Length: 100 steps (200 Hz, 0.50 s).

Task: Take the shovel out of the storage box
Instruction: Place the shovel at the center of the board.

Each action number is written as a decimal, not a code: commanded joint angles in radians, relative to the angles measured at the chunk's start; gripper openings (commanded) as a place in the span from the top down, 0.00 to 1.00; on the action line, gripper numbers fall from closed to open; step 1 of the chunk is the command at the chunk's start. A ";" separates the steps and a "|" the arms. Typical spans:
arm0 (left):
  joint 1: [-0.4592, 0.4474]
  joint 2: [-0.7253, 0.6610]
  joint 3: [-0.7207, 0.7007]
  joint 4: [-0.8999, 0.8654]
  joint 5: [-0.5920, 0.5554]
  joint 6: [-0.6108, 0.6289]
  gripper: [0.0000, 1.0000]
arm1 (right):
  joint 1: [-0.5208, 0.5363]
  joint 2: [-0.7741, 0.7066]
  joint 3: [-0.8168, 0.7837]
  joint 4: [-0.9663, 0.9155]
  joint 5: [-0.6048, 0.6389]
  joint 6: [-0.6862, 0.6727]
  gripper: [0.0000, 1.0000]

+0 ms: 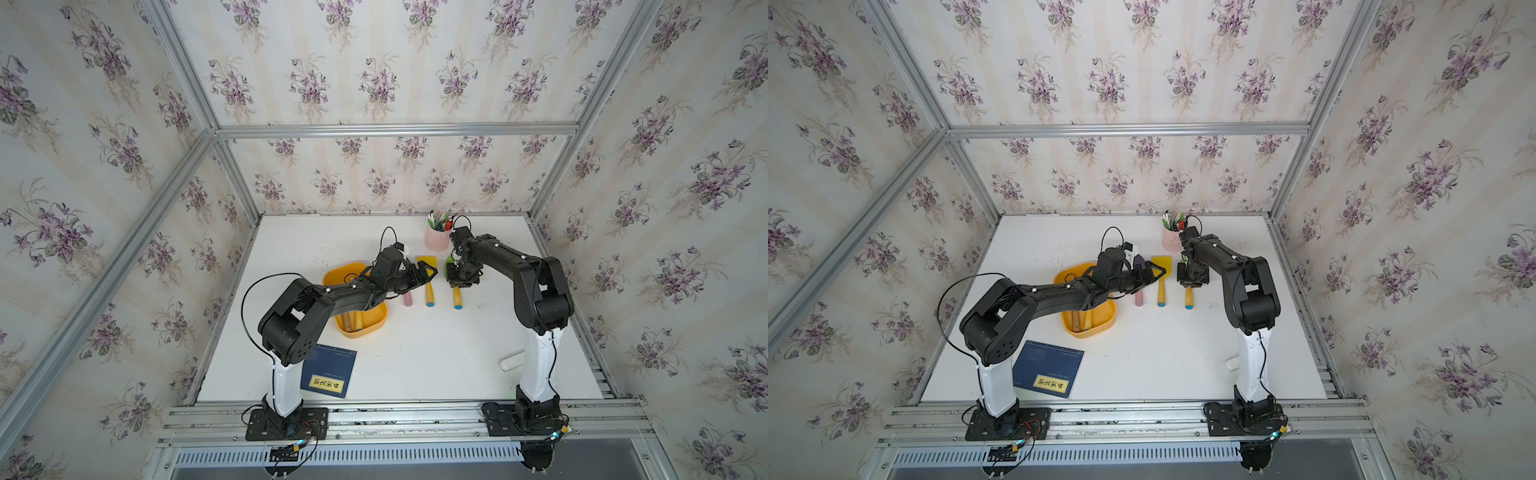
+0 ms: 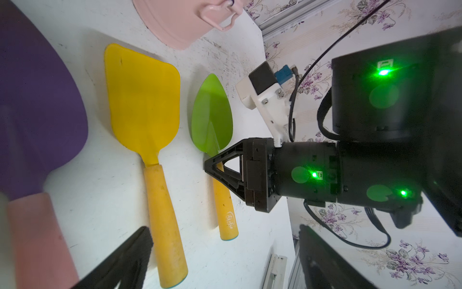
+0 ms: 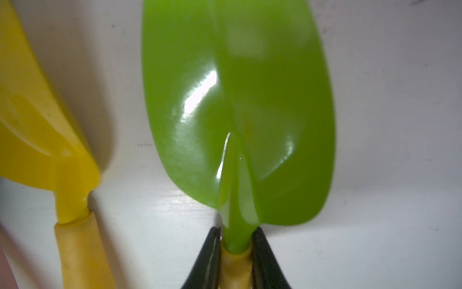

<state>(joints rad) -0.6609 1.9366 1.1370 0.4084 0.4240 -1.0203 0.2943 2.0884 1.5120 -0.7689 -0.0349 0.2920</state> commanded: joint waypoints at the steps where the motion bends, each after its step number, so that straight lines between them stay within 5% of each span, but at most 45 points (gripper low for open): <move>1: 0.001 -0.024 -0.001 -0.013 0.004 0.021 0.09 | -0.001 0.003 0.006 -0.021 0.001 -0.005 0.73; 40: 0.003 -0.055 0.003 -0.046 -0.004 0.034 0.09 | -0.001 -0.037 -0.002 -0.012 -0.012 0.008 0.62; 100: 0.016 -0.100 -0.006 -0.081 -0.002 0.050 0.09 | -0.001 -0.070 -0.013 -0.018 -0.009 0.009 0.61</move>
<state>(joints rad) -0.6548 1.8580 1.1378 0.3405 0.4229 -0.9916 0.2943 2.0323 1.4998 -0.7753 -0.0414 0.2935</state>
